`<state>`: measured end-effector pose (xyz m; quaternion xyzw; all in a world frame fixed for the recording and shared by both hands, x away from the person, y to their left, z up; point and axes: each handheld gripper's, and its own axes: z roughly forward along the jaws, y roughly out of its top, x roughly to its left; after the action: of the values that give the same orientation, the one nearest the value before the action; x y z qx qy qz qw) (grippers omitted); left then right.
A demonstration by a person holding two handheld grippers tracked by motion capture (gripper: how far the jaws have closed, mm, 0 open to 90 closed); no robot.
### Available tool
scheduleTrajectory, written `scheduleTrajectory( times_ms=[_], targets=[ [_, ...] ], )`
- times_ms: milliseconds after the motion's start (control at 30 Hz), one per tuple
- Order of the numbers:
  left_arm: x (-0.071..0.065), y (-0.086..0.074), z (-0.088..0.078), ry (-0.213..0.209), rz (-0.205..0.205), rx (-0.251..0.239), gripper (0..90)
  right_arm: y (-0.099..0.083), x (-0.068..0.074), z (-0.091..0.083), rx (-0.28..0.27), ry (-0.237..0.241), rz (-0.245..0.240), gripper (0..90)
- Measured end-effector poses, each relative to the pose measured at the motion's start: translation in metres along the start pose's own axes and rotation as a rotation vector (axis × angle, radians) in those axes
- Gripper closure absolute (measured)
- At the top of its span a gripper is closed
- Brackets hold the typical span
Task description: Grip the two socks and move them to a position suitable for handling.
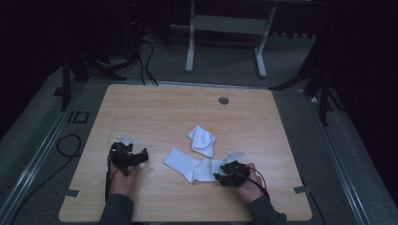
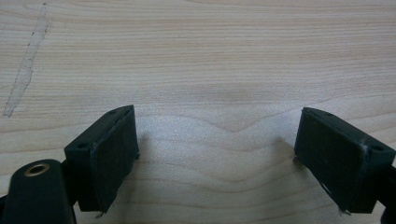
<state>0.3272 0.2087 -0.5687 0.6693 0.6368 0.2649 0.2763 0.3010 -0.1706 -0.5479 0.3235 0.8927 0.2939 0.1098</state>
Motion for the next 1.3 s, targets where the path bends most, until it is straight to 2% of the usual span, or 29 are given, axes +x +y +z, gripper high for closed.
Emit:
scheduleTrajectory(
  times_ms=[100, 233, 400, 500, 533, 967, 1100, 1133, 1300],
  targets=[
    [0.000, 0.000, 0.000, 0.000, 0.000, 0.000, 13.3, 0.001, 0.003, -0.002, 0.012, 0.018, -0.015, 55.6],
    [0.000, 0.000, 0.000, 0.000, 0.000, 0.000, 13.3, 0.004, 0.003, -0.003, -0.005, 0.010, -0.013, 56.1],
    [0.000, 0.000, 0.000, 0.000, 0.000, 0.000, 13.3, 0.027, -0.008, -0.004, -0.051, -0.018, 0.004, 58.8],
    [0.000, 0.000, 0.000, 0.000, -0.001, -0.001, 13.2, 0.036, -0.014, -0.001, -0.057, -0.027, 0.026, 60.8],
    [0.000, 0.000, 0.000, 0.000, -0.002, -0.001, 13.3, 0.044, -0.020, 0.003, -0.058, -0.041, 0.045, 61.4],
    [0.000, 0.000, 0.000, -0.001, -0.001, 0.000, 13.2, 0.085, -0.052, 0.021, -0.071, -0.097, 0.119, 60.1],
    [0.000, 0.000, 0.000, -0.001, -0.001, 0.000, 13.2, 0.092, -0.060, 0.028, -0.058, -0.087, 0.154, 59.2],
    [0.000, 0.000, 0.000, -0.001, -0.001, 0.000, 13.2, 0.094, -0.065, 0.033, -0.050, -0.076, 0.177, 59.2],
    [0.000, 0.000, 0.000, -0.001, -0.001, 0.000, 13.2, 0.099, -0.071, 0.042, -0.041, -0.047, 0.220, 60.4]
  ],
)
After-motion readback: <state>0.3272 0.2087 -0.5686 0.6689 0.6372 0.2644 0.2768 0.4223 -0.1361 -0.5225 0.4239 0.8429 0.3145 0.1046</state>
